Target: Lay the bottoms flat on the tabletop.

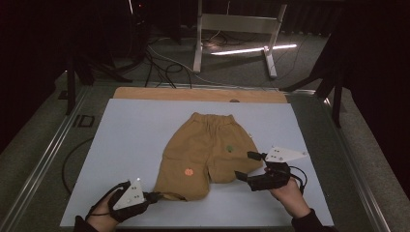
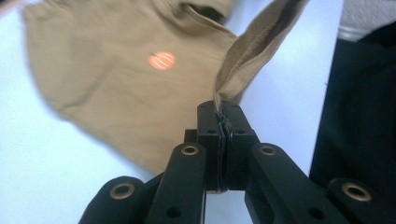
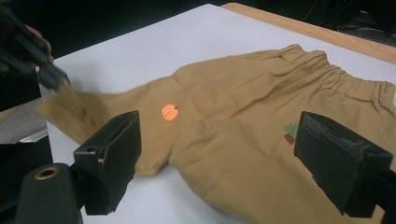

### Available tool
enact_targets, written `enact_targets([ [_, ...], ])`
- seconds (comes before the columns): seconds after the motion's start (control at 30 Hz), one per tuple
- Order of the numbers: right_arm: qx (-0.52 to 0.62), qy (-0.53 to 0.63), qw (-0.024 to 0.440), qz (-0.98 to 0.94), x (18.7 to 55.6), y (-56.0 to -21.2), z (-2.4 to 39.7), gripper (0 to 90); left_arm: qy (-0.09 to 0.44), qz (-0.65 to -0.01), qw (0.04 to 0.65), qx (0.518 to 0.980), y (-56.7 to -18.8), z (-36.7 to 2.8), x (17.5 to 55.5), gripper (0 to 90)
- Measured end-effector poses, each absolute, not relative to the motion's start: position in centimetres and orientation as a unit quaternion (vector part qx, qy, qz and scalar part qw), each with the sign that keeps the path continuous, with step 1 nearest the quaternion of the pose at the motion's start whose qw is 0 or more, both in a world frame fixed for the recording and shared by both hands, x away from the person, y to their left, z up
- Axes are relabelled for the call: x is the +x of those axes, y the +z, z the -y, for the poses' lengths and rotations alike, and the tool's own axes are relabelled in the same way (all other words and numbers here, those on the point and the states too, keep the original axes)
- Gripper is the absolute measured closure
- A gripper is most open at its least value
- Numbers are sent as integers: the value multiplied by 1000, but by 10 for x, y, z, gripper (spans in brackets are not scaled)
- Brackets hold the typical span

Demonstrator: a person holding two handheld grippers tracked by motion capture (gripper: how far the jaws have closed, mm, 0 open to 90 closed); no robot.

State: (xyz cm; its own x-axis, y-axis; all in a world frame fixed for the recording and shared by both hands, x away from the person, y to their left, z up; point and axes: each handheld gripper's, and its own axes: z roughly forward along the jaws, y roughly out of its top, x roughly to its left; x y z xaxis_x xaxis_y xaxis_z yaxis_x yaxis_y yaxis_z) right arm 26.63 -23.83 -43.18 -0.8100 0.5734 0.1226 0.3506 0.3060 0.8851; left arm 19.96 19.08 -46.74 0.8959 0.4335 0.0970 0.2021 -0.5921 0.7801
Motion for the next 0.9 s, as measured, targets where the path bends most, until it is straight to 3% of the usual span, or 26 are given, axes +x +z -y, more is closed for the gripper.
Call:
enact_targets([
  [0.17,297,513,112,-797,264,-433,244,149,111,-151,411,892,-468,-192,190,869],
  [0.27,301,514,111,-795,264,-434,246,149,78,-139,401,902,-474,-192,187,799],
  [0.43,305,516,115,-792,263,-435,252,149,75,-163,417,891,-472,-195,188,387],
  [0.53,305,516,115,-792,263,-437,255,147,79,-177,426,883,-470,-199,192,194],
  [0.57,304,515,116,-793,263,-439,256,144,86,-197,437,874,-470,-202,195,194],
  [0.63,299,512,118,-796,264,-445,259,138,94,-212,441,867,-470,-205,198,95],
  [0.7,300,509,119,-798,264,-450,260,137,101,-223,439,865,-471,-207,199,43],
  [0.9,325,497,117,-796,267,-464,268,141,126,-254,444,850,-475,-210,204,29],
])
